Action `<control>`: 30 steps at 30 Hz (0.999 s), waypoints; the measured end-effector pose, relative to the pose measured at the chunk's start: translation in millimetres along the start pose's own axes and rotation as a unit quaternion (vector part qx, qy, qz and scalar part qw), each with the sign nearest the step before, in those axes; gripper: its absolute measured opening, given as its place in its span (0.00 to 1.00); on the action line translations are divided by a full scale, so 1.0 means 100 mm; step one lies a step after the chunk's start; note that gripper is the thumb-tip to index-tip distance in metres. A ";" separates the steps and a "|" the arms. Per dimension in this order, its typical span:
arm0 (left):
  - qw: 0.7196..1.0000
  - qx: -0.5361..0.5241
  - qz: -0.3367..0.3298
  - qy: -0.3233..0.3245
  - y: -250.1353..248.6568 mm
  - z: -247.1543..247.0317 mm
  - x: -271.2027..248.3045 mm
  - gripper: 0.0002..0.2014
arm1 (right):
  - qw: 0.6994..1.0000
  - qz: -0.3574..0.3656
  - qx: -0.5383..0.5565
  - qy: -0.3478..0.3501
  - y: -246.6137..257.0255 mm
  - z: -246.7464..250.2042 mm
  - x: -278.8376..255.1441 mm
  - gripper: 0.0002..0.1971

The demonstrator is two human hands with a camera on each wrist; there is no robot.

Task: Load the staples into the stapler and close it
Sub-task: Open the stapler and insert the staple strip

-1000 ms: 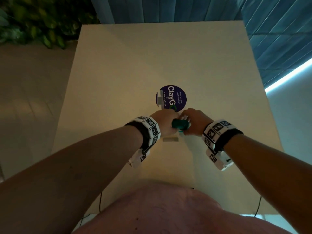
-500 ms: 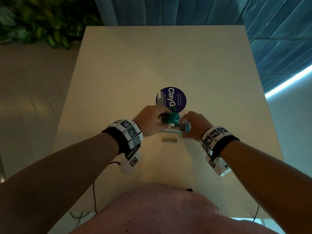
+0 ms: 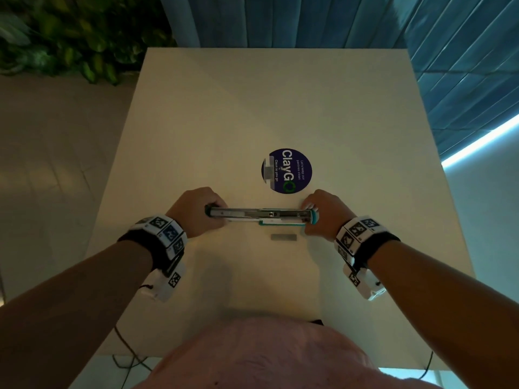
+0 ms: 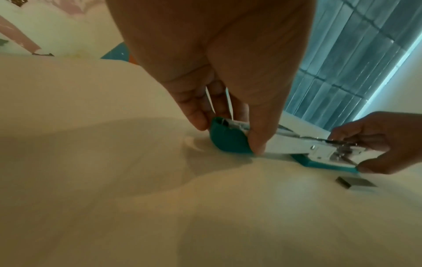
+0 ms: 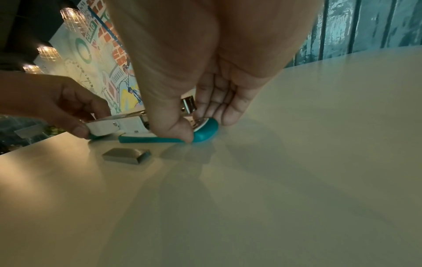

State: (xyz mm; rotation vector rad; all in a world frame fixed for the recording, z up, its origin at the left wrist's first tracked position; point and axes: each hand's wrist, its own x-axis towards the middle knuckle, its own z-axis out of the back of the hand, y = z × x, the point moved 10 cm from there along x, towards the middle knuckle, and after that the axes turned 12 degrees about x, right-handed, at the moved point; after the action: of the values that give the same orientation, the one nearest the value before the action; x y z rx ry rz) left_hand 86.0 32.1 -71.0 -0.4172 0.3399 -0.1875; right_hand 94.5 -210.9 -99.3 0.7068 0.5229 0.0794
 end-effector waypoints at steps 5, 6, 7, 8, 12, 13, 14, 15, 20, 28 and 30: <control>1.000 -0.008 0.015 -0.012 0.09 -0.11 0.04 0.12 | 0.999 0.008 -0.032 0.015 0.02 -0.02 -0.03 0.22; 1.000 -0.009 0.016 -0.013 0.10 -0.12 0.04 0.12 | 0.999 0.024 -0.040 0.007 0.08 -0.01 -0.06 0.23; 1.000 -0.009 0.013 -0.012 0.10 -0.12 0.04 0.12 | 0.998 0.047 -0.039 -0.007 0.16 0.01 -0.10 0.23; 1.000 -0.009 0.011 -0.011 0.10 -0.13 0.04 0.13 | 0.996 0.079 -0.033 -0.025 0.28 0.04 -0.17 0.22; 1.000 -0.010 0.010 -0.016 0.12 -0.13 0.01 0.16 | 0.984 0.161 -0.068 0.028 0.67 -0.23 -0.42 0.16; 1.000 -0.011 0.012 -0.019 0.13 -0.14 0.01 0.16 | 0.980 0.160 -0.103 0.053 0.67 -0.36 -0.43 0.17; 1.000 -0.011 0.013 -0.021 0.14 -0.14 0.01 0.17 | 0.978 0.152 -0.126 0.070 0.63 -0.46 -0.43 0.17; 1.000 -0.012 0.014 -0.022 0.14 -0.14 0.01 0.16 | 0.977 0.142 -0.138 0.084 0.59 -0.53 -0.43 0.18; 1.000 -0.002 0.014 -0.013 0.13 -0.14 0.01 0.15 | 0.978 0.146 -0.137 0.066 0.43 -0.66 -0.39 0.07; 1.000 -0.006 0.013 -0.018 0.12 -0.13 0.01 0.14 | 0.986 0.157 -0.049 -0.036 0.62 -0.15 -0.31 0.06; 1.000 -0.003 0.014 -0.017 0.12 -0.13 0.01 0.14 | 0.987 0.143 -0.062 -0.034 0.58 -0.07 -0.23 0.07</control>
State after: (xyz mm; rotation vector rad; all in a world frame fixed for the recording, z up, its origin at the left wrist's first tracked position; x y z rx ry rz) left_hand 83.4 37.6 -87.5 -0.4208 0.3135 -0.1523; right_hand 76.9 -168.1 -56.8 0.6561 0.3453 0.3516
